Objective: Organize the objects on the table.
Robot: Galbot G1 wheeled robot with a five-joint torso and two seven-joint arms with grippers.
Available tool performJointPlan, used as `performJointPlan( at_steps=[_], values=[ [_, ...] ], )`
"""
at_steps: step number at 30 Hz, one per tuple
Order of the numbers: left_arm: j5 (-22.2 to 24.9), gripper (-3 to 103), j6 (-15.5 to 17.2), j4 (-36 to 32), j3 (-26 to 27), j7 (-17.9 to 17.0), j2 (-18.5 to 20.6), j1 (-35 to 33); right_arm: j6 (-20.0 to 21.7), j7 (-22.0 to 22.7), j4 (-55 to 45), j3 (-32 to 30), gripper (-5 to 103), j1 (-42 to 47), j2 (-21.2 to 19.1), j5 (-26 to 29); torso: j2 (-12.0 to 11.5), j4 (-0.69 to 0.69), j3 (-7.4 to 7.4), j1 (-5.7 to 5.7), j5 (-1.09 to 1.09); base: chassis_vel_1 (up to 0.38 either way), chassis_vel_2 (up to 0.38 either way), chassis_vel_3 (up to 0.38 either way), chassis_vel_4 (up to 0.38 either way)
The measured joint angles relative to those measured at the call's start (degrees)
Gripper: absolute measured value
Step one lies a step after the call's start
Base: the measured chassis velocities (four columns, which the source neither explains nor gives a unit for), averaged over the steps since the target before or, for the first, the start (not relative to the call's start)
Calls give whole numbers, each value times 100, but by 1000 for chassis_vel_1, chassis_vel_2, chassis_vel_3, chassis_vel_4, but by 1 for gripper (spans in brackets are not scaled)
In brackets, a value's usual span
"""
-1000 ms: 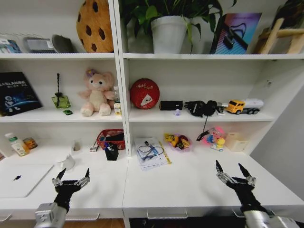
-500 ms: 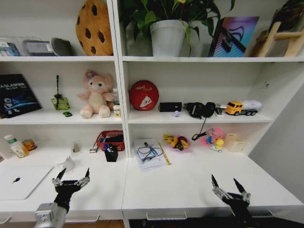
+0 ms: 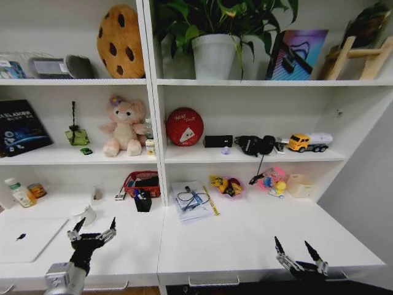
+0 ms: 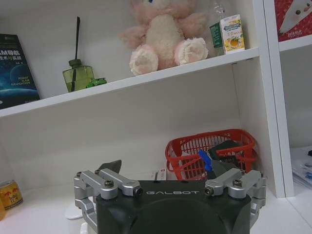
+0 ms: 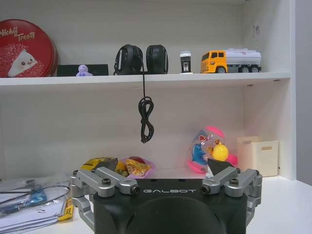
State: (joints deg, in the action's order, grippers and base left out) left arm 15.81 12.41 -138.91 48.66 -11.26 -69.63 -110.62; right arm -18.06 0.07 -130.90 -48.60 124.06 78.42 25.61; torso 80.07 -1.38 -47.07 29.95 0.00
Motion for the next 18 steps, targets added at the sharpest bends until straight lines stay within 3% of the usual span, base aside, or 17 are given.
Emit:
performJointPlan(
  at_steps=[18],
  values=[
    [0,100,0,0,0,0,0,0,160,-209,82,150,100,-369,51,-225,571,-1,-307,263,0,0,0,0,0]
  ],
)
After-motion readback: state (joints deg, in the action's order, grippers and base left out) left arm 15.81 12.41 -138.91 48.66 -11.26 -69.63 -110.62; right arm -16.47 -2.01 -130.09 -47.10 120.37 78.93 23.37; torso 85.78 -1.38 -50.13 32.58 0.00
